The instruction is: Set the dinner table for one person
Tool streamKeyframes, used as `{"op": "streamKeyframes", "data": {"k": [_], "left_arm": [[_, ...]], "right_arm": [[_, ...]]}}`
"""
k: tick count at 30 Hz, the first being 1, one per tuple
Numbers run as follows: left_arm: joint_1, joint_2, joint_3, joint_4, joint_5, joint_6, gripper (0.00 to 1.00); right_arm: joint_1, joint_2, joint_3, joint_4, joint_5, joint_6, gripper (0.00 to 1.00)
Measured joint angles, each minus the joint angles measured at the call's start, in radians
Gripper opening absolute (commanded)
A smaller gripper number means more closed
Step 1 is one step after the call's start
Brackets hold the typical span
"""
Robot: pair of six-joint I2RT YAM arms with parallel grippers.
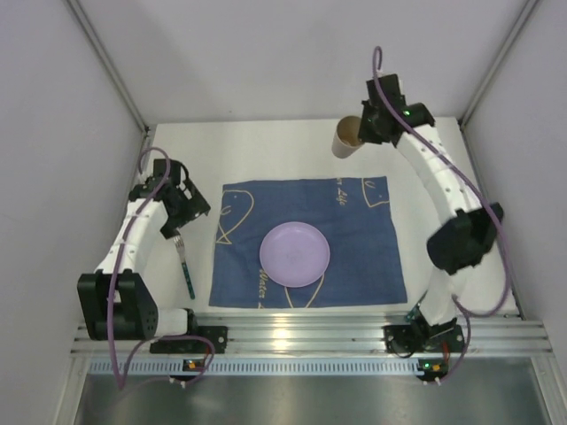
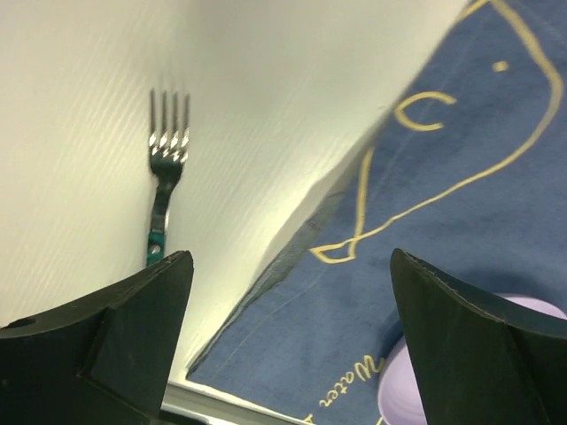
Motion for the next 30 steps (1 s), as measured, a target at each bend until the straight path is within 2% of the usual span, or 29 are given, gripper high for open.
{"op": "streamKeyframes", "data": {"k": [4, 8, 12, 14, 19, 24, 27, 30], "left_arm": [[0.041, -0.022, -0.13, 0.022, 0.002, -0.042, 0.98], [0.077, -0.013, -0.252, 0.035, 0.002, -0.08, 0.98], [0.084, -0.017, -0.279, 0.038, -0.023, -0.097, 0.97], [0.084, -0.023, -0.281, 0.047, -0.039, -0.097, 0.96], [0.084, -0.019, -0.325, 0.087, -0.095, -0.077, 0.93], [0.085, 0.06, -0.34, 0.115, -0.117, -0.053, 0.91], [0.086, 0.095, -0.337, 0.147, -0.104, -0.041, 0.87], [0.087, 0.101, -0.338, 0.171, -0.085, -0.032, 0.77]], "right_arm": [[0.0, -0.308, -0.215, 0.023, 0.006, 0.0, 0.0], [0.0, -0.526, -0.477, 0.053, -0.005, 0.004, 0.0], [0.0, -0.6, -0.743, 0.075, -0.05, 0.02, 0.0], [0.0, -0.586, -0.809, 0.074, -0.066, 0.021, 0.0], [0.0, -0.532, -0.819, 0.112, -0.085, 0.015, 0.0], [-0.01, -0.452, -0.72, 0.148, -0.086, 0.008, 0.0], [-0.024, -0.407, -0.668, 0.163, -0.08, 0.008, 0.0], [-0.045, -0.369, -0.648, 0.184, -0.069, 0.008, 0.0]]}}
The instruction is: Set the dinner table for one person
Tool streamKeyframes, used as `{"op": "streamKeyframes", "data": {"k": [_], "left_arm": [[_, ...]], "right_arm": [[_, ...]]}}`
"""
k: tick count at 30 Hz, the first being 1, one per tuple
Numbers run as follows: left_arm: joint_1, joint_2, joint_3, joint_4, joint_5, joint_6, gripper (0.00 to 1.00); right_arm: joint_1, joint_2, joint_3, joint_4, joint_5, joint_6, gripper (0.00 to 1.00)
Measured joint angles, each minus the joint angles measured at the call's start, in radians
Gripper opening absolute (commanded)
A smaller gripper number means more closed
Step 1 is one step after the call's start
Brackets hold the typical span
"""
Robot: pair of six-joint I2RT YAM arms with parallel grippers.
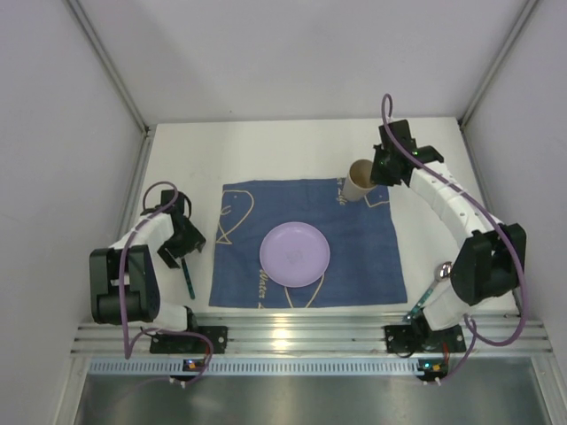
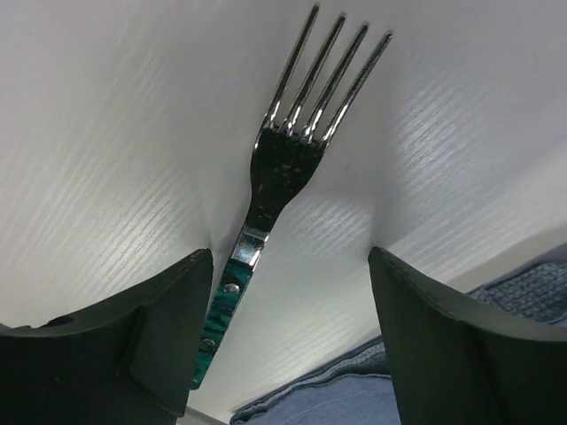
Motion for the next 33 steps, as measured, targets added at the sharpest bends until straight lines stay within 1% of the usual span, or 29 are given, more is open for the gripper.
{"op": "streamKeyframes", "data": {"k": [2, 3, 4, 5, 6, 7, 8, 9, 10, 12, 13, 15, 16, 18, 19, 20, 22, 23, 28, 31, 33], "left_arm": [[0.0, 0.006, 0.0, 0.016, 0.015, 0.001, 0.69], [0.001, 0.009, 0.0, 0.025, 0.023, 0.002, 0.63], [0.001, 0.014, 0.001, 0.031, 0.034, 0.002, 0.53], [0.001, 0.02, 0.004, 0.039, 0.044, -0.001, 0.44], [0.0, 0.03, 0.008, 0.048, 0.058, 0.0, 0.36], [0.0, 0.04, 0.016, 0.051, 0.066, 0.002, 0.3], [-0.001, 0.05, 0.023, 0.054, 0.074, 0.007, 0.11], [-0.001, 0.062, 0.032, 0.053, 0.081, 0.011, 0.07], [-0.001, 0.068, 0.037, 0.057, 0.085, 0.012, 0.0], [-0.001, 0.08, 0.047, 0.049, 0.089, 0.024, 0.0], [-0.001, 0.086, 0.054, 0.043, 0.089, 0.028, 0.0], [-0.001, 0.101, 0.069, 0.029, 0.09, 0.035, 0.0], [0.0, 0.107, 0.078, 0.021, 0.09, 0.039, 0.0], [-0.001, 0.115, 0.098, 0.002, 0.089, 0.055, 0.0], [-0.001, 0.121, 0.108, -0.007, 0.087, 0.065, 0.0], [-0.001, 0.128, 0.117, -0.013, 0.084, 0.078, 0.0], [-0.002, 0.148, 0.142, -0.033, 0.073, 0.111, 0.0], [-0.002, 0.159, 0.158, -0.04, 0.056, 0.131, 0.0], [0.002, 0.196, 0.254, -0.051, -0.07, 0.247, 0.0], [0.003, 0.195, 0.318, -0.056, -0.128, 0.302, 0.0], [0.003, 0.18, 0.344, -0.056, -0.132, 0.322, 0.0]], "right_arm": [[-0.014, 0.022, 0.0, 0.006, 0.012, 0.0, 0.0], [-0.019, 0.033, 0.0, 0.01, 0.02, 0.0, 0.0], [-0.023, 0.045, -0.003, 0.019, 0.027, 0.0, 0.0], [-0.026, 0.054, -0.009, 0.027, 0.035, 0.001, 0.0], [-0.027, 0.058, -0.021, 0.04, 0.043, 0.001, 0.0], [-0.027, 0.06, -0.036, 0.051, 0.049, 0.002, 0.0], [-0.027, 0.06, -0.057, 0.066, 0.054, 0.003, 0.0], [-0.027, 0.06, -0.075, 0.076, 0.056, 0.004, 0.0], [-0.027, 0.062, -0.093, 0.087, 0.059, 0.005, 0.0], [-0.027, 0.068, -0.138, 0.111, 0.063, 0.009, 0.07], [-0.027, 0.072, -0.162, 0.125, 0.066, 0.011, 0.13], [-0.026, 0.07, -0.181, 0.159, 0.071, 0.018, 0.22], [-0.026, 0.075, -0.189, 0.174, 0.068, 0.021, 0.33], [-0.021, 0.101, -0.2, 0.18, 0.063, 0.024, 0.49], [-0.017, 0.117, -0.203, 0.178, 0.059, 0.026, 0.66], [-0.014, 0.121, -0.205, 0.173, 0.054, 0.031, 0.81], [-0.009, 0.117, -0.204, 0.174, 0.051, 0.028, 0.97], [-0.006, 0.116, -0.202, 0.17, 0.051, 0.028, 1.0], [0.0, 0.097, -0.131, 0.096, 0.049, 0.026, 1.0], [0.0, 0.042, -0.061, 0.057, 0.051, 0.025, 1.0], [0.0, -0.01, -0.011, 0.04, 0.055, 0.025, 1.0]]}}
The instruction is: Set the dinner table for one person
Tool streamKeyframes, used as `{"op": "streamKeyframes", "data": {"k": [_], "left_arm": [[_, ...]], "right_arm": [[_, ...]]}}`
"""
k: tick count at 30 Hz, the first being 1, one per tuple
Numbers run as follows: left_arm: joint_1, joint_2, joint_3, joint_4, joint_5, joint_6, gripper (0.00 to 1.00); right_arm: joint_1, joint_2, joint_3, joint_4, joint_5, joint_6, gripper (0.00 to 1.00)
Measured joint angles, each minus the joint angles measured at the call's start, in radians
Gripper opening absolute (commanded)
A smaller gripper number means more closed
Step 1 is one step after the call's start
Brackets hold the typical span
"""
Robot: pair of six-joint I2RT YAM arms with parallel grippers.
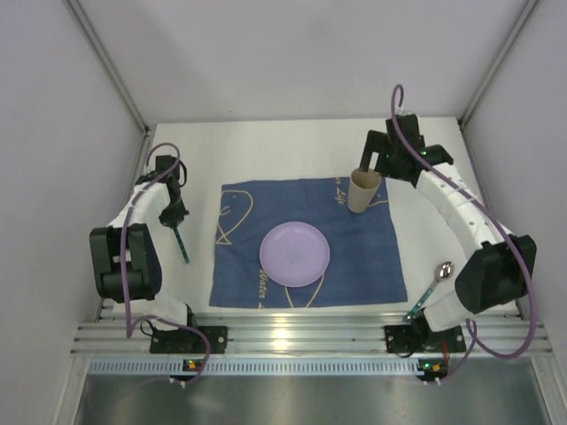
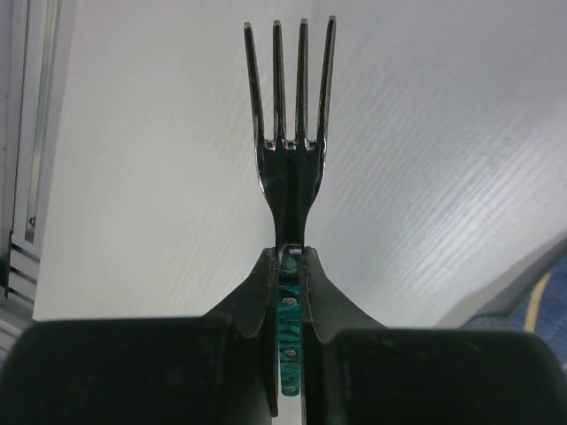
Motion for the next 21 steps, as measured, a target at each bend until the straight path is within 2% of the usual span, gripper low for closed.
{"op": "streamKeyframes", "data": {"k": [5, 9, 13, 17, 21], "left_arm": [[-0.008, -0.111, 0.02, -0.002, 0.095, 0.027, 0.0], [-0.056, -0.172, 0.071, -0.005, 0.177, 0.036, 0.0], [-0.19, -0.197, 0.081, 0.016, 0.267, 0.055, 0.0], [-0.369, -0.177, 0.078, 0.04, 0.328, 0.065, 0.0], [-0.436, -0.145, 0.007, 0.1, 0.344, 0.037, 0.0]], "right_arm": [[0.0, -0.123, 0.09, -0.055, 0.031, -0.006, 1.0], [-0.001, -0.193, 0.101, -0.107, 0.06, -0.009, 1.0], [-0.013, -0.221, 0.093, -0.156, 0.076, -0.008, 1.0], [-0.043, -0.279, -0.002, -0.187, 0.078, 0.002, 1.0], [-0.108, -0.355, -0.155, -0.226, 0.05, 0.022, 1.0]]}}
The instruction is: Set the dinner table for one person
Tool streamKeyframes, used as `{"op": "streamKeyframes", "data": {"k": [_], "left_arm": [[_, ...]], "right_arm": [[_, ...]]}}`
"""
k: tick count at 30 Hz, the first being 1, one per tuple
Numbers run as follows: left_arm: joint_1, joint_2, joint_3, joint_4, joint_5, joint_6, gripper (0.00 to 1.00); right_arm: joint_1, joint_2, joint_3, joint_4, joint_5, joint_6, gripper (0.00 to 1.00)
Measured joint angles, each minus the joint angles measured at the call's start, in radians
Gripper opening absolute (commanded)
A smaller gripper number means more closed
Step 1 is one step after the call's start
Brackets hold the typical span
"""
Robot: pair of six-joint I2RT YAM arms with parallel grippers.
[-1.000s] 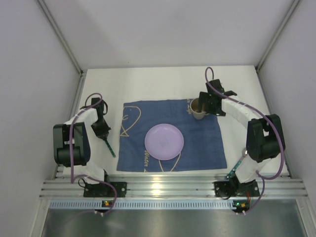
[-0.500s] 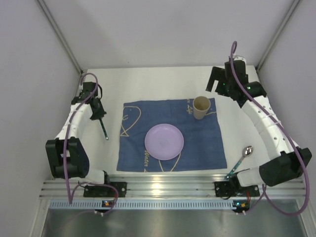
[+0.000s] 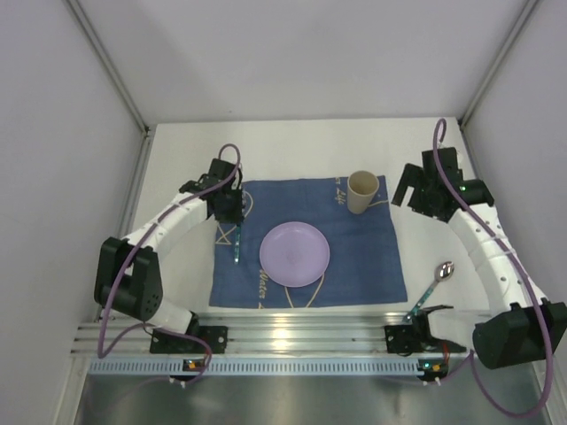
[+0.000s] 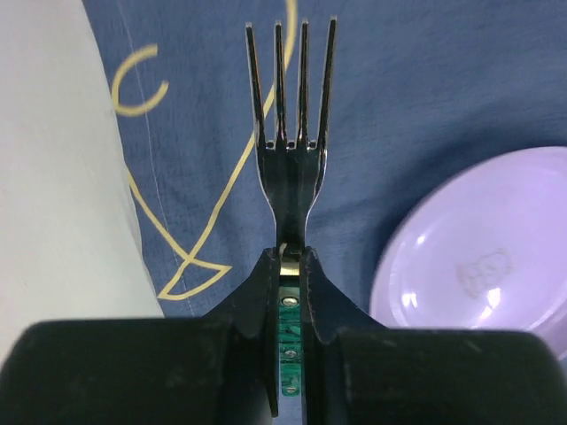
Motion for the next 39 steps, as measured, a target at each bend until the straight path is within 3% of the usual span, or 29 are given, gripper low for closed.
{"op": "streamKeyframes", "data": {"k": [5, 10, 11, 12, 14, 15, 18, 35, 39], "left_arm": [[0.003, 0.038, -0.136, 0.04, -0.021, -0.044, 0.0], [0.003, 0.085, -0.231, 0.116, -0.019, -0.085, 0.0], [0.003, 0.088, -0.246, 0.134, -0.019, -0.096, 0.04], [0.003, 0.085, -0.252, 0.147, -0.019, -0.104, 0.28], [0.003, 0.084, -0.261, 0.172, -0.017, -0.125, 0.44], [0.003, 0.082, -0.262, 0.183, -0.016, -0.13, 0.59], [-0.006, 0.076, -0.264, 0.221, -0.014, -0.158, 0.68], [0.0, -0.019, -0.204, 0.18, -0.037, -0.151, 0.68], [0.007, -0.019, -0.204, 0.17, -0.018, -0.133, 0.67]], "right_arm": [[-0.086, -0.084, -0.126, -0.063, -0.039, 0.033, 1.0], [-0.151, -0.139, -0.137, -0.105, -0.011, 0.067, 1.0], [-0.159, -0.14, -0.137, -0.113, -0.005, 0.069, 1.0], [-0.167, -0.139, -0.137, -0.122, -0.001, 0.07, 1.0], [-0.187, -0.134, -0.138, -0.143, -0.003, 0.07, 1.0], [-0.196, -0.133, -0.138, -0.148, -0.003, 0.07, 1.0], [-0.241, -0.123, -0.138, -0.167, 0.004, 0.071, 1.0], [-0.488, 0.056, -0.431, -0.161, -0.156, 0.211, 0.98], [-0.507, 0.096, -0.441, -0.158, -0.167, 0.242, 0.87]]}}
